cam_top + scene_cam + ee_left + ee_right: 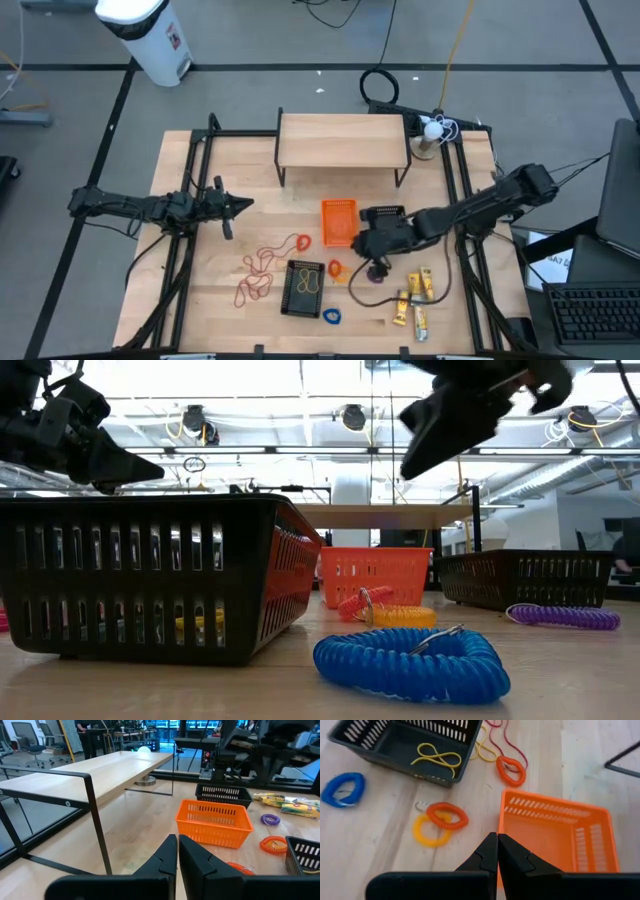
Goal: Pick & Place Office Desk Supplies
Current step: Put the violet spring keychain into the orange bin
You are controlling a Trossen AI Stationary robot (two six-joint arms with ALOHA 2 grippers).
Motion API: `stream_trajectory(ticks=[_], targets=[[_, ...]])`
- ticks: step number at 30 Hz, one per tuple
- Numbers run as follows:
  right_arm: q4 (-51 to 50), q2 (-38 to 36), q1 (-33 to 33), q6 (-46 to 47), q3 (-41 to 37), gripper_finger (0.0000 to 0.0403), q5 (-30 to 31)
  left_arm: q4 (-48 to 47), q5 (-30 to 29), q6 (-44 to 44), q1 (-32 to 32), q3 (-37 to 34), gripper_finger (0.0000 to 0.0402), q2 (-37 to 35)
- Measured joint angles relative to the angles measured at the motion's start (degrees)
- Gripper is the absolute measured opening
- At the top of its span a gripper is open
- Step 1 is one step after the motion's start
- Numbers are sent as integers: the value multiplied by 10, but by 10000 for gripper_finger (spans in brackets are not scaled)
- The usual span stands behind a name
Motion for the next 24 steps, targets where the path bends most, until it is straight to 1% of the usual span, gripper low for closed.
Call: stream_trajectory(ticks=[3,6,7,10,13,16,18,21,24], targets=[[1,39,-8,-23,28,8,-35,1,0,0,0,0,10,0],[2,71,-14,-16,57,22,-52,7,0,0,0,0,3,0],[-2,79,-14,-18,66,30,-60,8,0,0,0,0,2,0],[-8,102,-11,-71,83,62,-96,10,0,0,0,0,10,0],[-8,110,-2,-91,93,96,-103,10,1,0,0,0,20,0],[0,112,-2,-45,100,119,-105,9,1,-3,0,0,22,0],[-23,113,-4,-6,99,125,-120,9,1,-7,0,0,19,0],[-89,113,-1,36,99,126,-167,9,1,-12,0,0,10,0],[-168,113,9,116,99,119,-195,9,1,-13,0,0,3,0]])
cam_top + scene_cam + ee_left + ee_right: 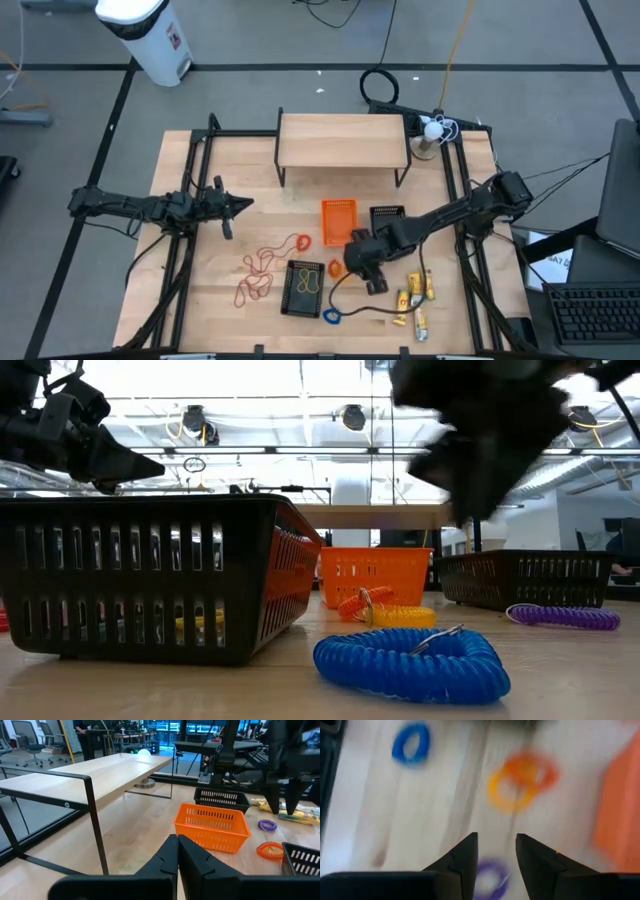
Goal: Pick & Place Office Desk Supplies
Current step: Put the violet spring keychain into the orange bin
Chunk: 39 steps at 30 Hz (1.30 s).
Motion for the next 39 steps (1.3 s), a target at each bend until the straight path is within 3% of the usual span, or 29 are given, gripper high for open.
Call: stream_trajectory(ticks=[6,17,22,39], targets=[[-92,0,27,114,-2,111,27,0,0,0,0,0,18,0],[-71,0,43,119,-2,167,21,0,0,-2,0,0,26,0],[-13,0,43,120,-42,184,-24,0,1,-2,0,0,26,0],[114,-1,40,192,-143,169,-22,25,1,-58,0,0,26,0]])
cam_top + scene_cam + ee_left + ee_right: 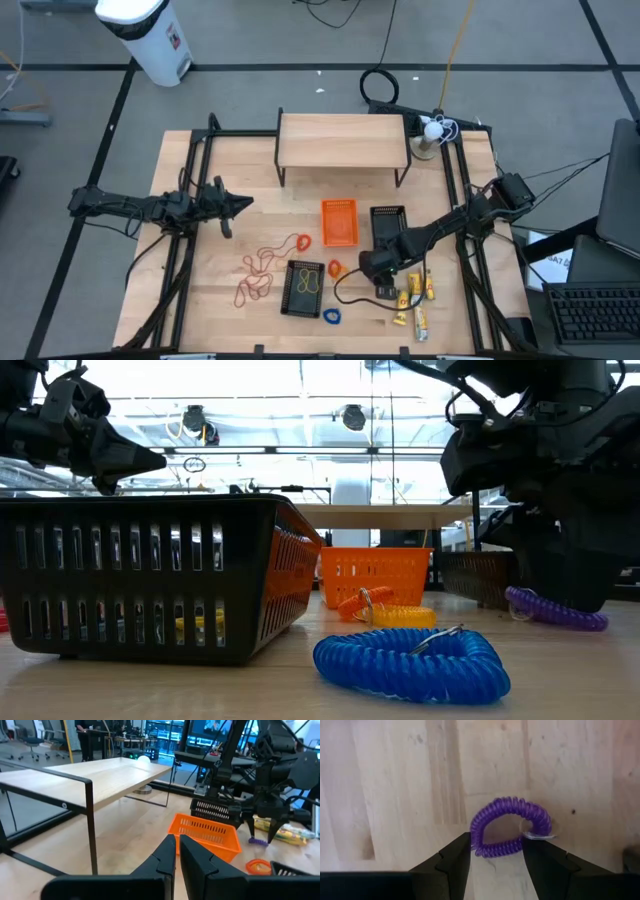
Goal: Pick & Place Office Desk Supplies
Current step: Put the violet spring keychain into the orange bin
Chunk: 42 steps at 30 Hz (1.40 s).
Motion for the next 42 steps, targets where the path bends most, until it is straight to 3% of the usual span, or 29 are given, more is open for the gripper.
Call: stream_trajectory(ticks=[13,20,25,42], targets=[[97,1,26,-22,-5,169,44,-1,47,-60,0,0,26,0],[53,1,26,-67,52,169,53,-1,64,-88,0,0,26,0],[-14,1,23,-45,106,169,139,-1,64,-83,0,0,26,0],[-54,94,-17,-40,109,169,103,-6,65,-79,0,0,26,0]])
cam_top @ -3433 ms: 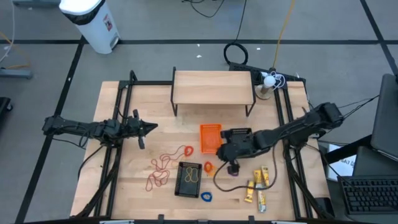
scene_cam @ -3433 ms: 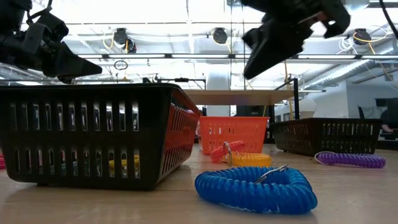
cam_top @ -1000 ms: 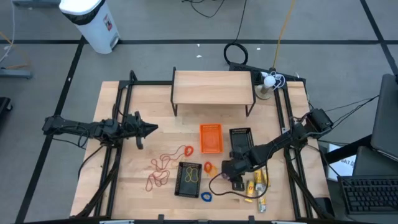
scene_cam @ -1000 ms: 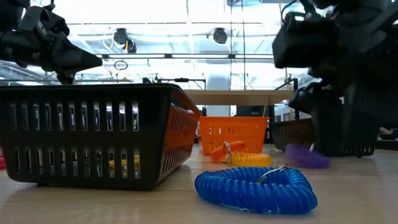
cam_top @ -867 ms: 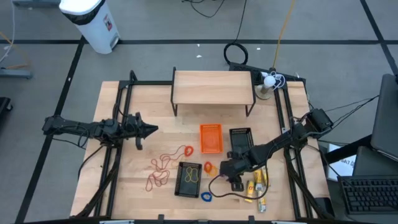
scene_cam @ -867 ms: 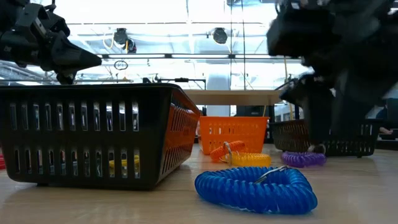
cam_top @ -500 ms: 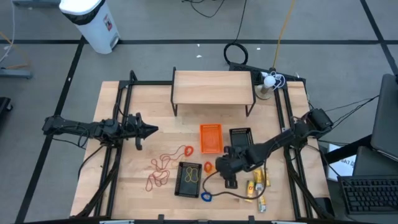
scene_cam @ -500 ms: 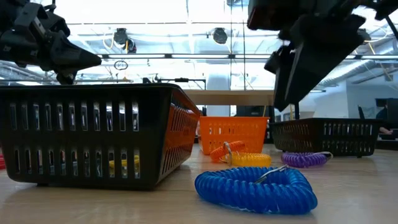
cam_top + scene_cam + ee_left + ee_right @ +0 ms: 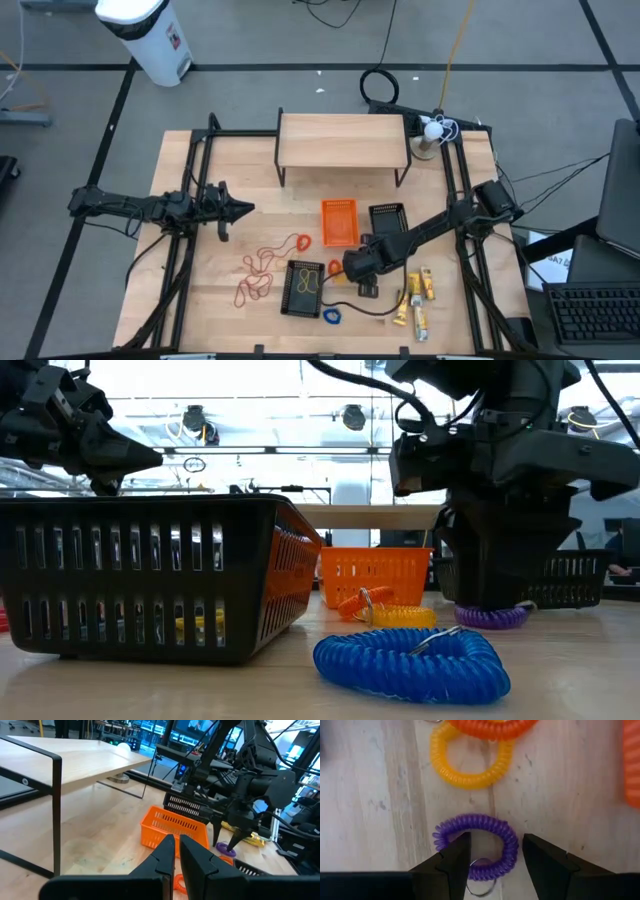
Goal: Pick & Place Office Desk Supplies
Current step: Put the violet spring keychain into the orange bin
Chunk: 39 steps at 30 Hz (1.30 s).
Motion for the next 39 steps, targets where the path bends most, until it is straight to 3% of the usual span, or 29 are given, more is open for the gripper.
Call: stream_trajectory(ticks=[7,10,17,22,29,35,39], targets=[[-1,6,0,-30,1,162,-1,0,0,1,0,0,26,0],[2,7,-3,-33,1,134,-2,0,0,2,0,0,26,0],[10,-4,-6,-33,-2,18,-6,0,0,2,0,0,26,0],[9,-22,-9,-33,-3,23,-17,0,3,2,0,0,26,0],[46,-108,-11,-56,-3,6,-31,1,3,3,0,0,26,0],[132,-212,-15,-135,-10,5,-46,1,3,3,0,0,26,0],[217,-300,-36,-176,-56,4,-45,1,3,3,0,0,26,0]])
